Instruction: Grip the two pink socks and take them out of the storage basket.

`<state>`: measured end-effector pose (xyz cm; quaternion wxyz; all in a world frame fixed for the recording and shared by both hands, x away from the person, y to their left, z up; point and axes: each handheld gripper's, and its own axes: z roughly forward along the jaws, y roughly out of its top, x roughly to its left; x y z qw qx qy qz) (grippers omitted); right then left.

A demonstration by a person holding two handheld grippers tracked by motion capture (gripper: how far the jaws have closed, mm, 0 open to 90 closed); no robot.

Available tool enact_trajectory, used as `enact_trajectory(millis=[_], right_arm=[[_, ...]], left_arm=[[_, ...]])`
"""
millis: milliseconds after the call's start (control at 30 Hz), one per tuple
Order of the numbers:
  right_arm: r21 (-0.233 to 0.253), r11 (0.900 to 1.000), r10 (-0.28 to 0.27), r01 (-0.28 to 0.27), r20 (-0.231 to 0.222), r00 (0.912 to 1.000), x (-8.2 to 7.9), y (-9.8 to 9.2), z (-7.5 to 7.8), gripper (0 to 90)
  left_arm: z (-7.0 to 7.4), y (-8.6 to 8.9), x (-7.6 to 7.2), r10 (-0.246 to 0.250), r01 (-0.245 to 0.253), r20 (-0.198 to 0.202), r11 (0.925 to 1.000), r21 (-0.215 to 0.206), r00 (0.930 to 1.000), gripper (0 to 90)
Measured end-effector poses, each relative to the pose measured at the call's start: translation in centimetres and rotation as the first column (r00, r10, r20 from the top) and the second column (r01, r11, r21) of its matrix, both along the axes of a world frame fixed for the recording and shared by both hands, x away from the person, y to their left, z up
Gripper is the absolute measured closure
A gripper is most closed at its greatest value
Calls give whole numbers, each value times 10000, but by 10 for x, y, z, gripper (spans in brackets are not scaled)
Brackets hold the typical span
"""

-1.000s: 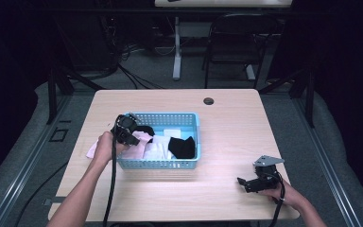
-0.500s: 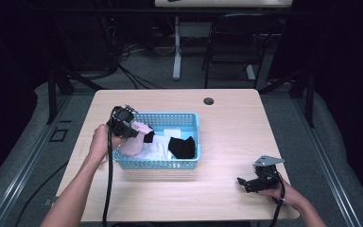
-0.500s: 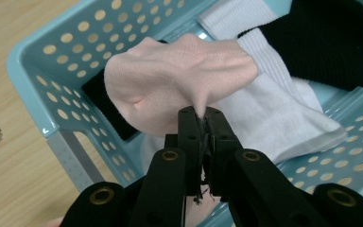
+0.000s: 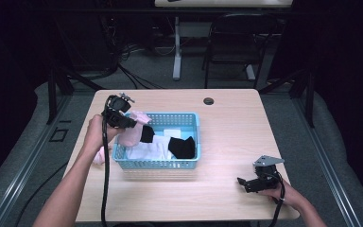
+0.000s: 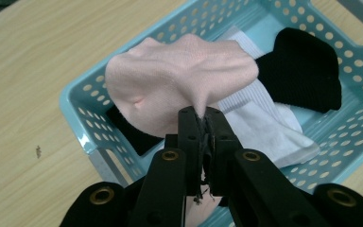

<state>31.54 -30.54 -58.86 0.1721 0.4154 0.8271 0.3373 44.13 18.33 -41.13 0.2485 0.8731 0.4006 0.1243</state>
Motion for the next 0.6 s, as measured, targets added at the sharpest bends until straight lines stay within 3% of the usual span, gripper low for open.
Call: enact_trajectory(millis=[300, 600], right_arm=[[-10, 10000, -2, 2, -2, 10000, 0, 0, 0, 0], [18, 10000, -1, 1, 4, 10000, 0, 0, 0, 0]], left_arm=[[26, 10, -6, 142, -140, 447, 9999, -60, 9989, 867], [47, 33, -12, 565, -545, 860, 9982, -255, 9947, 867]])
